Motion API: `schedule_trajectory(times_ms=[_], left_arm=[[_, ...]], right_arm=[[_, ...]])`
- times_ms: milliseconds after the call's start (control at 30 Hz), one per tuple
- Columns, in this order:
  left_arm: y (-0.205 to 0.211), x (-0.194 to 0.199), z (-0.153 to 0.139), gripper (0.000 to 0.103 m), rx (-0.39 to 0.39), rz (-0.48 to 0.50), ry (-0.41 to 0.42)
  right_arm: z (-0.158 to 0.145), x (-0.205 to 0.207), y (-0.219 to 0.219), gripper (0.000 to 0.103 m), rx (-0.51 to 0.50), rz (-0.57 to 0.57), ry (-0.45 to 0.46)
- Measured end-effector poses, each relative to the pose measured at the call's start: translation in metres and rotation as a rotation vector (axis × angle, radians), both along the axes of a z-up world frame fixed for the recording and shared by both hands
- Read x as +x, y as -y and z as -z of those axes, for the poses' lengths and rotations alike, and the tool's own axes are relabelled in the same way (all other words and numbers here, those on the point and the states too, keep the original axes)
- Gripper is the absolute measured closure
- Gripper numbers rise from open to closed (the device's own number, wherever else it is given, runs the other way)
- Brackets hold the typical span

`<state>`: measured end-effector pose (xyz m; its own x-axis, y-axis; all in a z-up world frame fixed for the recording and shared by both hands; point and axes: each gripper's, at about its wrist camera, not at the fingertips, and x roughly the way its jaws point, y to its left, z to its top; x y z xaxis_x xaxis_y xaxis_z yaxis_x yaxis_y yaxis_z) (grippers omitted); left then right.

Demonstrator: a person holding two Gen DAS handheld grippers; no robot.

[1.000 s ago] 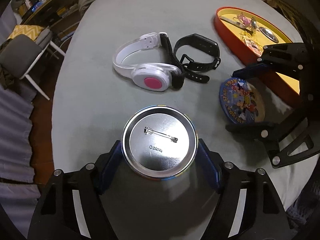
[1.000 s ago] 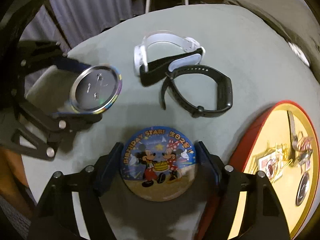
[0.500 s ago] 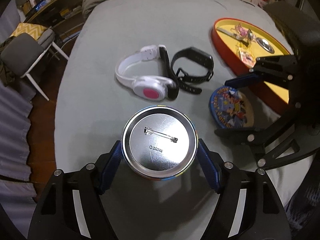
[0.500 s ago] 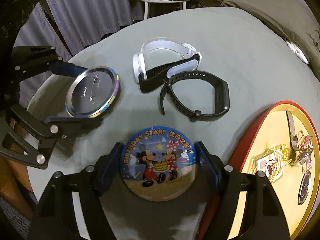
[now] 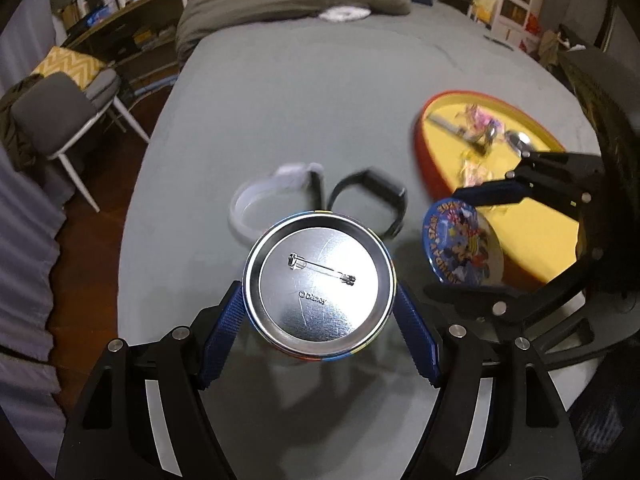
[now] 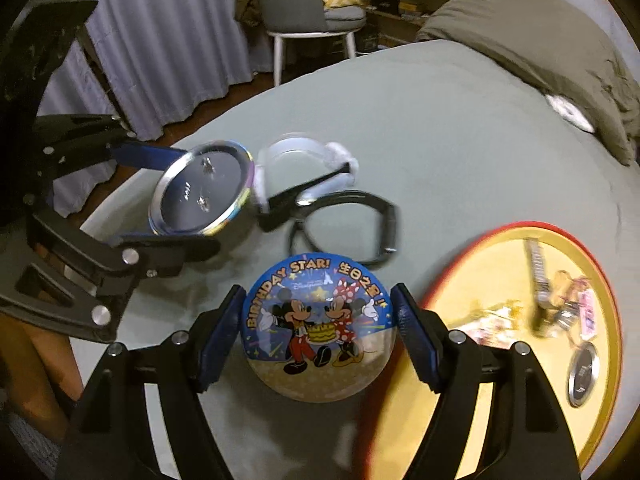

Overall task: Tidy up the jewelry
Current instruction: 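Carry the silver button with the left gripper while the right gripper carries the Mickey badge to the tray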

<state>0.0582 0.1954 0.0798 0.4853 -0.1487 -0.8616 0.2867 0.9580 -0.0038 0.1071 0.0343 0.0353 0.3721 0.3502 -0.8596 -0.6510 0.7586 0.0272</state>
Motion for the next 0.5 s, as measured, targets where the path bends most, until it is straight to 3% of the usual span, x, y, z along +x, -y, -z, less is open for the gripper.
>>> schedule_trajectory(times_ms=[267, 500], left_arm=[[0.067, 0.013, -0.025, 0.031, -0.054, 0.058, 0.058], [0.141, 0.017, -0.011, 0.031, -0.058, 0.125, 0.059]], right_arm=[[-0.020, 0.004, 0.061, 0.033, -0.005, 0.141, 0.043], [-0.013, 0.022, 0.135, 0.033, -0.030, 0.343, 0.018]])
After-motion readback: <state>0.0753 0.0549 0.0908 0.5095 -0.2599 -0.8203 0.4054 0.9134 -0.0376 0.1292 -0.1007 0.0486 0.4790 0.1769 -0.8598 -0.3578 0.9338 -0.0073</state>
